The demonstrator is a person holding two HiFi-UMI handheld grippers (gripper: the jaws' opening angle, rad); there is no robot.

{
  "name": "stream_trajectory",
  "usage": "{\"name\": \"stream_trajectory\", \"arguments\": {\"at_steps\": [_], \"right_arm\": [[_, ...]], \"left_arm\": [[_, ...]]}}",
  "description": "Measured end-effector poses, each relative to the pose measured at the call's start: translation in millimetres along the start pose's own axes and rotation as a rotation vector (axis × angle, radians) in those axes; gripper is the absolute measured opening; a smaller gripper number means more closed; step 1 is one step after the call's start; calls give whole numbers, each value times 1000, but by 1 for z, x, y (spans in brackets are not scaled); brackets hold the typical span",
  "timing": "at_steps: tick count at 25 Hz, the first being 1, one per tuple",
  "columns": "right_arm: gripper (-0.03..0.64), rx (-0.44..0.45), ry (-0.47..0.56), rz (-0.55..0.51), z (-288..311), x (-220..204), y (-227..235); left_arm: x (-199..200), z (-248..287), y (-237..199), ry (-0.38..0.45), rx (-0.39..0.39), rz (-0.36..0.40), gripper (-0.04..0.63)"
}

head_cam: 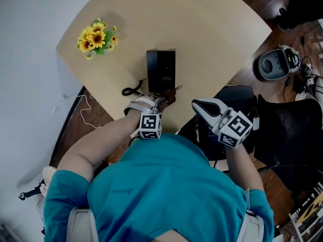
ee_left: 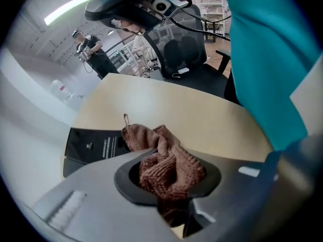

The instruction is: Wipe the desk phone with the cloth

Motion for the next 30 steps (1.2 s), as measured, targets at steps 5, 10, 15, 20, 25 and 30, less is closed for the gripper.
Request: {"name": "stream_trajectory", "arguments": {"at_steps": [5,10,15,20,25,30], "right_arm": [[3,-1,-2,8,0,-2,-1],[3,-13,1,8,-5,-2,2],[3,-11,5,1,-3,-1,4],[3,-14,24,5,-3,0,7],[3,-36,58,10,-11,0,16],[3,-74,99,27,-27,0,27]], "left_arm": [[29,28,-13,-28,13,73,110],[16,22,-12,-33,24,85,110],[-22,5,-6,-82,21,56,110],[-17,-18,-9,-35,17,3,110],[21,-42,-84,66,109,32,110],[53,-36,-213,-25,190,180,110]]}}
Point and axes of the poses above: the fingertips, and each gripper's own axes: z forward along the fingers, y to its right, x out of its top, the point moved 2 cm from there along -z, backward along the fingers, and after that the axes turned 8 degrees about y, right-handed, at the moved point
